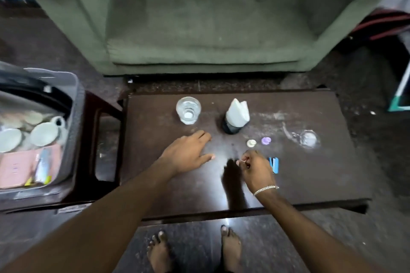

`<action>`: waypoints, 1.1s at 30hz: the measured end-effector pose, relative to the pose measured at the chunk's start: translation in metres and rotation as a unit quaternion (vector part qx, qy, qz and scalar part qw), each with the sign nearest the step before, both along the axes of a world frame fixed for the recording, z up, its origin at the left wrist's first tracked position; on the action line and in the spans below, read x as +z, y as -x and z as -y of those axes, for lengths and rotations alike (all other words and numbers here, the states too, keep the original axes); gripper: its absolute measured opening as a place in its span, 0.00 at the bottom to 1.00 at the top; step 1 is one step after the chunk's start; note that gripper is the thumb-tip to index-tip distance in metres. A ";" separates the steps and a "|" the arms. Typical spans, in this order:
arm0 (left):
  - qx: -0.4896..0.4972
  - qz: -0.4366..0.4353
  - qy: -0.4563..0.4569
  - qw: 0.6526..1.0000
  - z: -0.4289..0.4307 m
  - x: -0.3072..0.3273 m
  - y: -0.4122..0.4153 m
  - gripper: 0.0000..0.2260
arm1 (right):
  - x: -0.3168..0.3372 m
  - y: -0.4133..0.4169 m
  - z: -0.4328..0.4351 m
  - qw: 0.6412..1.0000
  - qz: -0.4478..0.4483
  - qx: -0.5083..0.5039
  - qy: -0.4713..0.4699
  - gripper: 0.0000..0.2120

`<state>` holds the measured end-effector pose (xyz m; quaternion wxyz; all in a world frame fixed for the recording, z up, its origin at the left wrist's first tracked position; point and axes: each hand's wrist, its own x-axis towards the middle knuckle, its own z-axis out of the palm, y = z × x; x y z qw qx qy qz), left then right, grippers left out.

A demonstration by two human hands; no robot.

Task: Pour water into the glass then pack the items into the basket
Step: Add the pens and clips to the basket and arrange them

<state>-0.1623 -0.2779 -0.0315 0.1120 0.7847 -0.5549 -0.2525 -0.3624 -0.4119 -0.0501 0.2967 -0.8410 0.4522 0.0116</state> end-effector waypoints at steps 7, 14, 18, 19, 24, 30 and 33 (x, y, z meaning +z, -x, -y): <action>-0.019 -0.036 -0.042 0.998 0.092 -0.042 0.067 0.25 | -0.029 0.068 0.076 0.997 -0.024 -0.073 0.015 0.08; 0.012 -0.055 -0.072 0.996 0.148 -0.078 0.099 0.26 | -0.068 0.078 0.108 0.991 -0.098 -0.087 -0.038 0.24; 0.021 -0.047 -0.087 0.995 0.168 -0.089 0.111 0.24 | -0.084 0.075 0.114 0.991 -0.125 -0.038 -0.015 0.25; 0.023 -0.040 -0.088 0.995 0.173 -0.091 0.113 0.23 | -0.088 0.074 0.116 0.992 -0.119 -0.032 -0.015 0.25; 0.038 -0.025 -0.089 0.995 0.190 -0.095 0.117 0.17 | -0.097 0.072 0.124 0.997 -0.066 -0.025 -0.017 0.20; 0.074 -0.087 -0.036 0.993 0.164 -0.097 0.114 0.12 | -0.087 0.067 0.125 0.977 0.069 -0.137 -0.150 0.20; 0.085 -0.096 -0.031 0.991 0.124 -0.093 0.099 0.11 | -0.075 0.057 0.104 0.960 0.108 -0.140 -0.218 0.21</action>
